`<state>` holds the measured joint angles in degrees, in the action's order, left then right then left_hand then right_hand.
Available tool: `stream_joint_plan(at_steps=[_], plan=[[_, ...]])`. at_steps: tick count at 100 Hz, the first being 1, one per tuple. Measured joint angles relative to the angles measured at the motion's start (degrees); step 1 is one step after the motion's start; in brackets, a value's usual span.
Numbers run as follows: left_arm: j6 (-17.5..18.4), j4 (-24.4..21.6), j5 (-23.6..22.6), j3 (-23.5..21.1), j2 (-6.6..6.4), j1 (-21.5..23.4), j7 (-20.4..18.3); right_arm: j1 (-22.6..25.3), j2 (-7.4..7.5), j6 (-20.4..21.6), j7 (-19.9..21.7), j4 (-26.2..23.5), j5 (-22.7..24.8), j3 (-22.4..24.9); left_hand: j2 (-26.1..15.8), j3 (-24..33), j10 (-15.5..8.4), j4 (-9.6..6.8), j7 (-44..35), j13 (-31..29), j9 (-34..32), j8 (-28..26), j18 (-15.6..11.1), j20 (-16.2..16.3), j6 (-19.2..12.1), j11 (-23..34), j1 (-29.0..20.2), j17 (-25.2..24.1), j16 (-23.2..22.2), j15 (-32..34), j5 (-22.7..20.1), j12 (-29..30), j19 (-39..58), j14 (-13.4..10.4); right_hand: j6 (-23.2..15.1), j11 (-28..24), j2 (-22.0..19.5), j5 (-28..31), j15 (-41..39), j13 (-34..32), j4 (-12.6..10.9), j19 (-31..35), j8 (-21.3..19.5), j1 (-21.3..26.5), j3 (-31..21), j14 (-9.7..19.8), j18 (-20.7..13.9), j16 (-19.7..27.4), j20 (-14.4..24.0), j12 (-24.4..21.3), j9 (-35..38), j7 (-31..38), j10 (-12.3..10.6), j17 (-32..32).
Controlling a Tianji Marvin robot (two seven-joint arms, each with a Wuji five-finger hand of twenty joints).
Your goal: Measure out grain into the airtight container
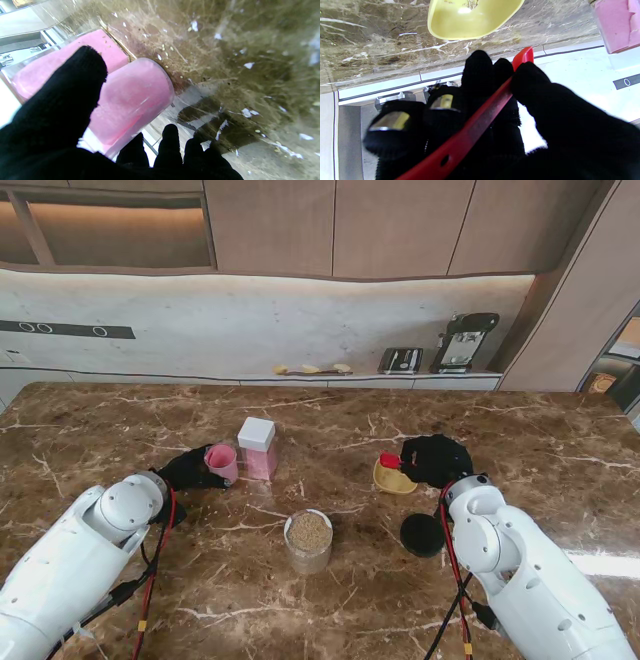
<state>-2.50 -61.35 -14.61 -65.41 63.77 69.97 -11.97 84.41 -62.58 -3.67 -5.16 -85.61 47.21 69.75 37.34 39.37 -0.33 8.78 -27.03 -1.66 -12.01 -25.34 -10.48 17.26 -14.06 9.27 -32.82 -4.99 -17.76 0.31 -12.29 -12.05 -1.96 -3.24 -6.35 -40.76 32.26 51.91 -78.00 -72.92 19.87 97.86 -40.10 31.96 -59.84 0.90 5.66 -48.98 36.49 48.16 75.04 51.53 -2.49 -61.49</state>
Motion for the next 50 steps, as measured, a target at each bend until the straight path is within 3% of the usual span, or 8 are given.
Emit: stream_joint_plan(at_steps=[23,38,50], plan=[[-0.08,1.54,1.15,1.7,0.42,-1.15,1.36,0.25,0.01,0.03,0.64,-0.22,0.12,0.53,1.24,0.02,0.04,0.0,6.39,0.58,1.24,7.76,-0.37,-2.59,-0.01,-3.51,0.0,-0.86,2.76,-1.79,0.0,-0.68,-2.25,-0.38,-0.03,-0.01,0.0,0.0,-0.1,0.0,0.0,0.09,0.0,-0.02,0.0,0.04,-0.08,0.0,0.0,0.0,0.0,0.0,-0.02,0.0],[0.29,3.73,3.4,2.64,1.57,-1.97,4.74,0.4,0.06,0.09,0.78,-0.29,0.31,0.76,1.24,1.22,0.04,0.0,3.54,0.81,1.24,7.8,-2.0,-3.13,-0.03,-3.54,0.0,-1.43,2.91,-1.95,-2.08,-1.73,-2.83,-1.63,-0.04,-0.02,0.0,0.0,-0.12,0.0,0.0,0.09,0.0,-0.02,0.0,0.19,-0.19,0.0,0.0,0.0,0.0,0.0,-0.13,0.0],[0.61,4.7,3.62,3.33,1.87,-2.6,4.35,0.41,0.1,0.09,0.96,-0.29,0.4,0.75,-0.07,1.26,0.04,0.0,-3.21,2.82,1.24,3.24,-2.36,-4.58,-0.22,-3.54,-0.01,-2.83,3.68,-3.92,-4.77,-2.19,-6.22,-2.07,-0.07,-0.08,0.0,0.0,-0.12,0.0,0.0,0.09,0.0,-0.02,0.0,0.31,-0.31,0.0,0.0,0.0,0.0,0.0,-0.26,-0.01]])
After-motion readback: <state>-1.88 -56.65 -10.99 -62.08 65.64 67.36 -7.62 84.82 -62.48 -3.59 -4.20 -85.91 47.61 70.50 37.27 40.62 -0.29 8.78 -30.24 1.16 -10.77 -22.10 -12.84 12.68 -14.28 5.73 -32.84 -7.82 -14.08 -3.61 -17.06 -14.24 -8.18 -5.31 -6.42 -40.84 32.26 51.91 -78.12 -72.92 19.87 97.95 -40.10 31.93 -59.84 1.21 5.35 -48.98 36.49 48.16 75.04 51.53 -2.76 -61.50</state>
